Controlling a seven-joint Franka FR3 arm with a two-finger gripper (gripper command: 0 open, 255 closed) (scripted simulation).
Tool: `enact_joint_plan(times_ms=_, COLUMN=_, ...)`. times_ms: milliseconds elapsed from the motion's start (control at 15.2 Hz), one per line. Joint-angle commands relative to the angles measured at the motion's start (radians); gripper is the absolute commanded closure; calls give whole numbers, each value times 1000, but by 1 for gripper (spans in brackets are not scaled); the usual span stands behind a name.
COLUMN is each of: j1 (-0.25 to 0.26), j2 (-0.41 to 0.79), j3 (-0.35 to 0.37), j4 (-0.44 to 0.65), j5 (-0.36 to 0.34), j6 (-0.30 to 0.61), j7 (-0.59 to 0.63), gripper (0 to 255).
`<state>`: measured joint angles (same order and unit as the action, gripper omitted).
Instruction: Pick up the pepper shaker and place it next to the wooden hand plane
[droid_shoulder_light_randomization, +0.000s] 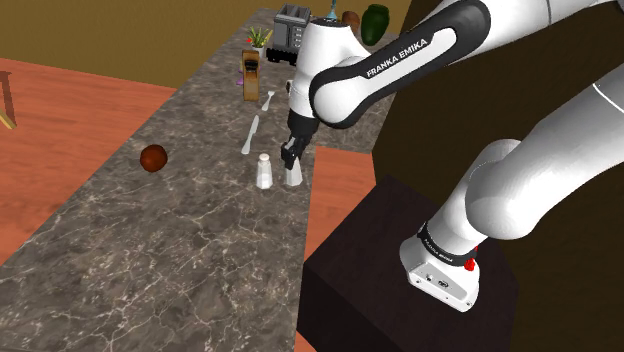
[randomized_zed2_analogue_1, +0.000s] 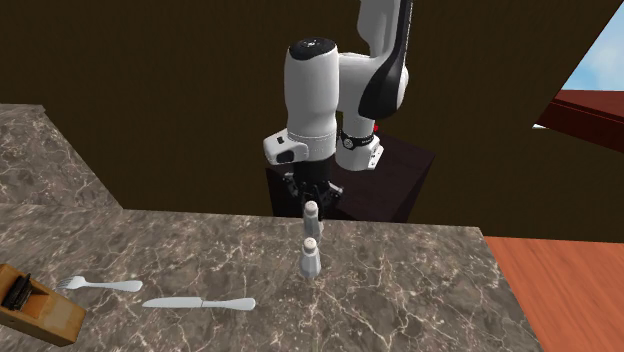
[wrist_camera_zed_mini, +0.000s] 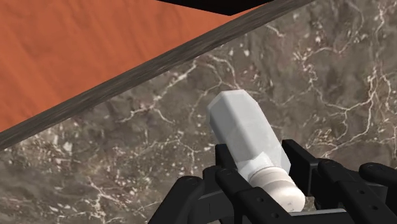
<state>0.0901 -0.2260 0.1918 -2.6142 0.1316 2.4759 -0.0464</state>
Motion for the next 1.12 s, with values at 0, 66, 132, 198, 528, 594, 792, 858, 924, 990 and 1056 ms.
enact_joint_plan(times_ms=0, j1=0, j2=-21, j3=-1, j4=13, j5=0, j6=-34, j7=1, gripper=255)
enact_joint_plan(times_ms=66, j1=1, j2=-31, j3=-2, j4=19, j5=1, j6=-50, j7=1, gripper=255)
enact_joint_plan(times_ms=132, j1=1, j2=-41, j3=-3, j4=24, j5=1, j6=-66, j7=1, gripper=255)
enact_joint_plan(times_ms=198, j1=1, j2=-51, j3=-4, j4=30, j5=1, j6=-82, j7=1, gripper=255)
enact_joint_plan(times_ms=528, j1=1, j2=-96, j3=-9, j4=64, j5=0, j6=-160, j7=2, gripper=255)
enact_joint_plan(times_ms=594, j1=1, j2=-104, j3=-10, j4=72, j5=0, j6=-176, j7=2, gripper=255)
enact_joint_plan(times_ms=792, j1=1, j2=-127, j3=-13, j4=95, j5=-1, j6=-221, j7=3, gripper=255)
enact_joint_plan(times_ms=858, j1=0, j2=-133, j3=-15, j4=103, j5=-1, j6=-237, j7=4, gripper=255)
enact_joint_plan(times_ms=924, j1=0, j2=-140, j3=-16, j4=112, j5=-2, j6=-252, j7=4, gripper=255)
enact_joint_plan(times_ms=990, j1=0, j2=-146, j3=-17, j4=120, j5=-2, j6=-267, j7=5, gripper=255)
enact_joint_plan(times_ms=1056, j1=0, j2=-152, j3=-18, j4=129, j5=-3, j6=-282, j7=5, gripper=255)
